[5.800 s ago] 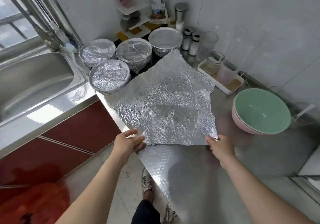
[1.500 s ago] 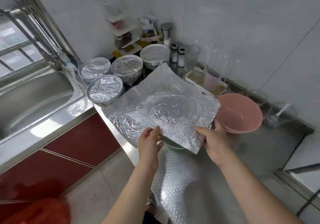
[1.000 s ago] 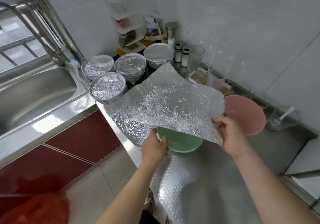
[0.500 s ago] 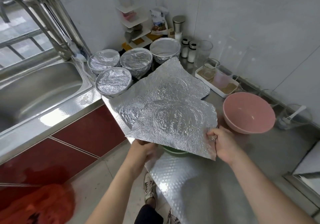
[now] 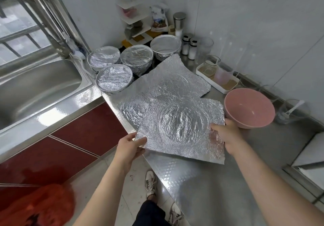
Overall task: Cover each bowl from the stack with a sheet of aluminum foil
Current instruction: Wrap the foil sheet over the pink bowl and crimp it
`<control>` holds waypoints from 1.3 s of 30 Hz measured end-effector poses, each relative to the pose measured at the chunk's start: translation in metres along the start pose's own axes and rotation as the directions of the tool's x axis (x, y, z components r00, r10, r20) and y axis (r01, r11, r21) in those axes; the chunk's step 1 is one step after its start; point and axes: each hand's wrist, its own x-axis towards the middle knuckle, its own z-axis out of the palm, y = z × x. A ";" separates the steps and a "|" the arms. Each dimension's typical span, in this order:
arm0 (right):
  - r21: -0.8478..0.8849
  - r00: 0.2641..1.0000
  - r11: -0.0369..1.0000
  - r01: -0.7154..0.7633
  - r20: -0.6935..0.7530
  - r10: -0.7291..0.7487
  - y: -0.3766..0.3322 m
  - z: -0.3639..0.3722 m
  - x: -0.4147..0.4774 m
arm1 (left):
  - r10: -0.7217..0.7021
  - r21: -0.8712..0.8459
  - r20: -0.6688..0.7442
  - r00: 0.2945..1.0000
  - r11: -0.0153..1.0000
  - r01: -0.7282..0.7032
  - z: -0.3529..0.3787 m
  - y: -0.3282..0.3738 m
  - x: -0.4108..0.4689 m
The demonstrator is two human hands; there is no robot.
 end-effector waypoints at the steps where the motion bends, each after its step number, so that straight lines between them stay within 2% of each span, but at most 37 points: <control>1: -0.012 1.000 1.000 0.018 -0.003 -0.018 0.000 0.001 -0.001 | -0.030 -0.017 0.020 0.999 0.999 0.031 0.000 0.000 0.000; 3: -0.020 0.999 0.999 0.046 0.021 -0.045 -0.002 0.003 -0.004 | -0.016 0.003 0.009 1.000 1.000 0.016 -0.003 0.002 0.004; 7: -0.083 0.993 0.989 0.121 0.016 -0.120 -0.008 0.005 -0.010 | 0.120 0.158 -0.098 0.988 0.982 -0.103 0.000 0.005 0.008; 9: -0.119 0.987 0.980 0.159 -0.008 -0.161 -0.010 0.008 -0.013 | 0.146 0.148 -0.138 0.980 0.981 -0.125 0.001 0.003 0.007; 15: -0.133 0.977 0.971 0.197 -0.057 -0.206 -0.005 0.017 -0.011 | 0.123 0.147 -0.134 0.983 0.984 -0.103 0.003 0.004 0.001; 17: -0.138 0.978 0.971 0.194 -0.050 -0.203 -0.006 0.016 -0.006 | 0.189 0.221 -0.139 0.972 0.963 -0.155 0.007 0.009 -0.003; 18: -0.151 0.979 0.971 0.187 -0.051 -0.196 -0.007 0.015 -0.004 | 0.302 0.354 -0.158 0.940 0.906 -0.232 0.008 0.010 -0.006; 19: -0.169 0.980 0.969 0.181 -0.053 -0.192 -0.008 0.014 -0.002 | 0.463 0.514 -0.138 0.876 0.789 -0.336 0.011 0.012 -0.008; 20: -0.193 0.980 0.966 0.174 -0.061 -0.189 -0.008 0.013 -0.001 | 0.629 0.634 -0.056 0.775 0.622 -0.459 0.015 0.016 -0.014; 21: -0.222 0.979 0.960 0.168 -0.076 -0.189 -0.008 0.013 0.001 | 0.736 0.690 0.089 0.671 0.441 -0.574 0.023 0.018 -0.017; 23: -0.264 0.976 0.950 0.167 -0.091 -0.197 -0.009 0.014 0.000 | 0.739 0.676 0.434 0.515 0.110 -0.728 0.043 0.017 -0.021; 24: -0.284 0.972 0.941 0.183 -0.089 -0.216 -0.009 0.017 -0.001 | 0.686 0.630 0.573 0.448 -0.019 -0.776 0.051 0.011 -0.021; 25: -0.302 0.967 0.930 0.209 -0.078 -0.242 -0.009 0.019 -0.003 | 0.634 0.583 0.663 0.397 -0.105 -0.805 0.057 0.003 -0.019; 27: -0.345 0.955 0.904 0.252 -0.060 -0.289 -0.009 0.022 -0.006 | 0.597 0.539 0.716 0.362 -0.143 -0.830 0.060 -0.008 -0.014; 30: -0.378 0.938 0.878 0.293 -0.065 -0.341 -0.006 0.021 -0.007 | 0.655 0.529 0.681 0.326 -0.133 -0.838 0.059 -0.015 -0.015; 34: -0.346 0.948 0.901 0.261 -0.086 -0.307 -0.003 0.023 -0.008 | 0.687 0.504 0.680 0.256 -0.185 -0.844 0.058 -0.020 -0.016; 39: -0.252 0.957 0.944 0.213 -0.139 -0.253 -0.001 0.021 -0.004 | 0.710 0.523 0.651 0.267 -0.166 -0.836 0.059 -0.021 -0.017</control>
